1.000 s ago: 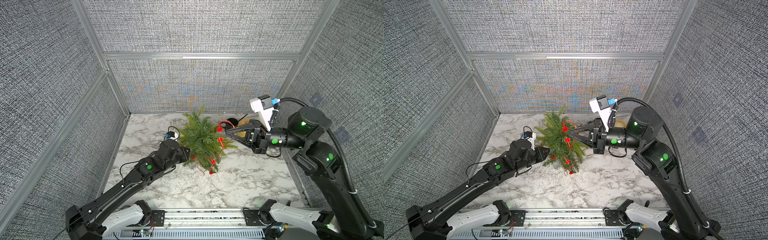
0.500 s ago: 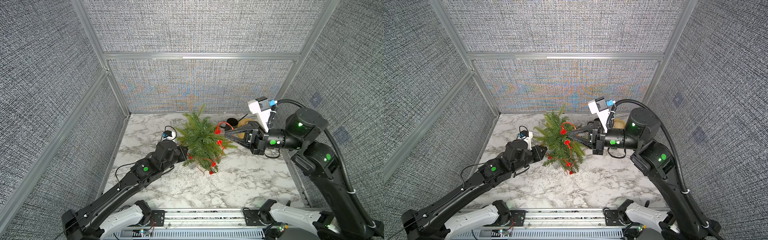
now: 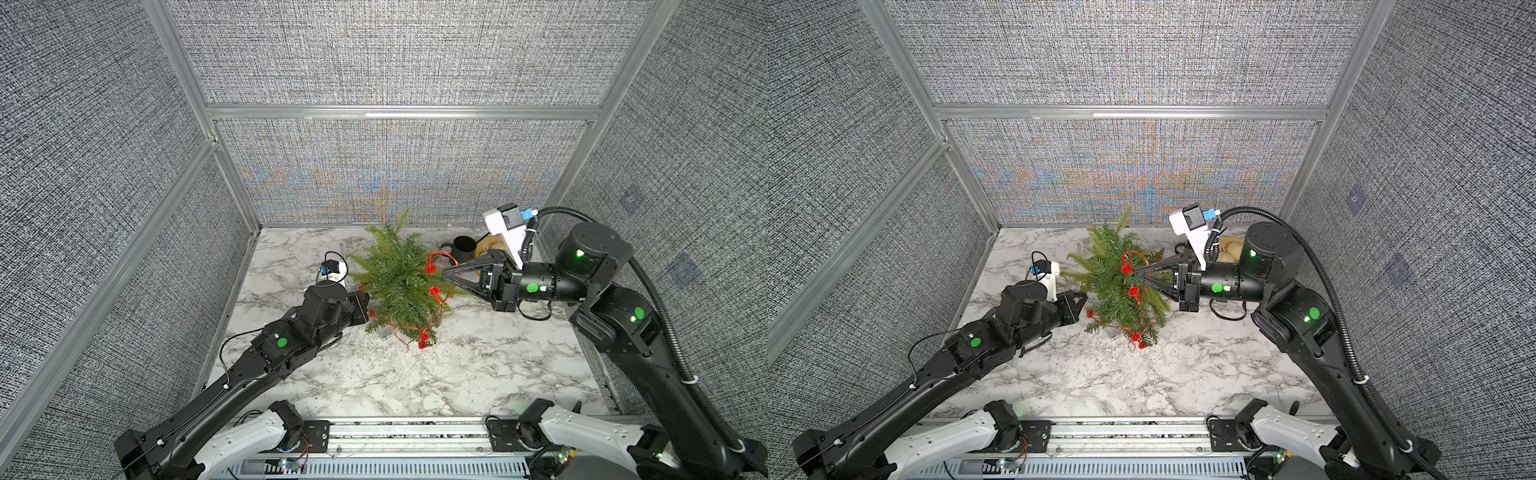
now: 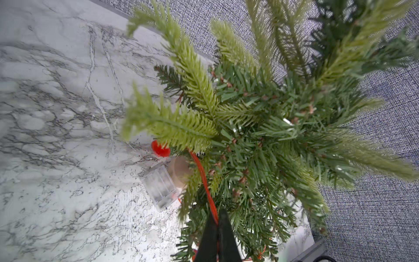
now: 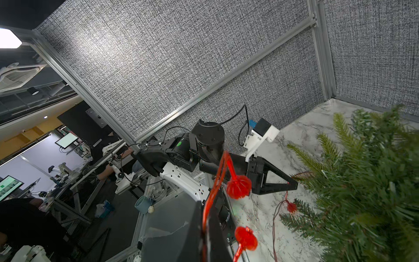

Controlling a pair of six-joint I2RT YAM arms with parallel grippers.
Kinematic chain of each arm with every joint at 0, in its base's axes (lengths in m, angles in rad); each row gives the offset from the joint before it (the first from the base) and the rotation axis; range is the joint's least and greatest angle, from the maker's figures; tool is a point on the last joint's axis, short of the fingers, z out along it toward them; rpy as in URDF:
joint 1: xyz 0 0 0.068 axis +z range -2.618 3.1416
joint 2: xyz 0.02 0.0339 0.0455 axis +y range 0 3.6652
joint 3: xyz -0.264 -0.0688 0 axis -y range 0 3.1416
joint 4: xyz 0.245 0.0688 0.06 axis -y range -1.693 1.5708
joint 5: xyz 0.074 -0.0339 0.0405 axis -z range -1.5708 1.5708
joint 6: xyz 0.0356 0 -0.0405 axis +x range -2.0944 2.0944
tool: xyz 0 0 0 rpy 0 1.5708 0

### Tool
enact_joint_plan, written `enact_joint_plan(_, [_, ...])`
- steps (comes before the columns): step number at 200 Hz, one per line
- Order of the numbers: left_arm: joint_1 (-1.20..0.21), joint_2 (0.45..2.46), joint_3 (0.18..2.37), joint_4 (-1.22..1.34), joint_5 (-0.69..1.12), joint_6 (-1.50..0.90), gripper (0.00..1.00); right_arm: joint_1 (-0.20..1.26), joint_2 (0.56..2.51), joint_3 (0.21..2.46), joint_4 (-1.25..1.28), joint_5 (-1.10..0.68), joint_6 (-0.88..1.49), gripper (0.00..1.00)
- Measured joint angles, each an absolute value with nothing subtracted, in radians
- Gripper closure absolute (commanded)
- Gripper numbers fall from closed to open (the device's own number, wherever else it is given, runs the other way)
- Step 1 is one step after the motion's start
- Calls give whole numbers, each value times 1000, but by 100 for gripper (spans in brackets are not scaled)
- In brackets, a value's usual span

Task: Remove string lights from the small christmas tree
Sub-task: Remove the light string from the Christmas tree.

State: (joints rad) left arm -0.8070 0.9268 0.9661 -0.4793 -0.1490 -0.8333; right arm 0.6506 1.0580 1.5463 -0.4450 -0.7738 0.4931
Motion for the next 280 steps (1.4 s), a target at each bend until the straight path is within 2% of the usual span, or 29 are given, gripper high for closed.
enact_joint_plan(57, [-789, 955, 1045, -554, -200, -731, 100, 664, 1060, 1476, -445, -760, 493, 100])
enact_joint_plan(146, [-713, 938, 1122, -661, -233, -635, 100, 780, 1134, 1454, -442, -709, 442, 100])
enact_joint_plan(280, [-525, 1013, 1161, -651, -122, -552, 100, 972, 1391, 1527, -417, -652, 307, 100])
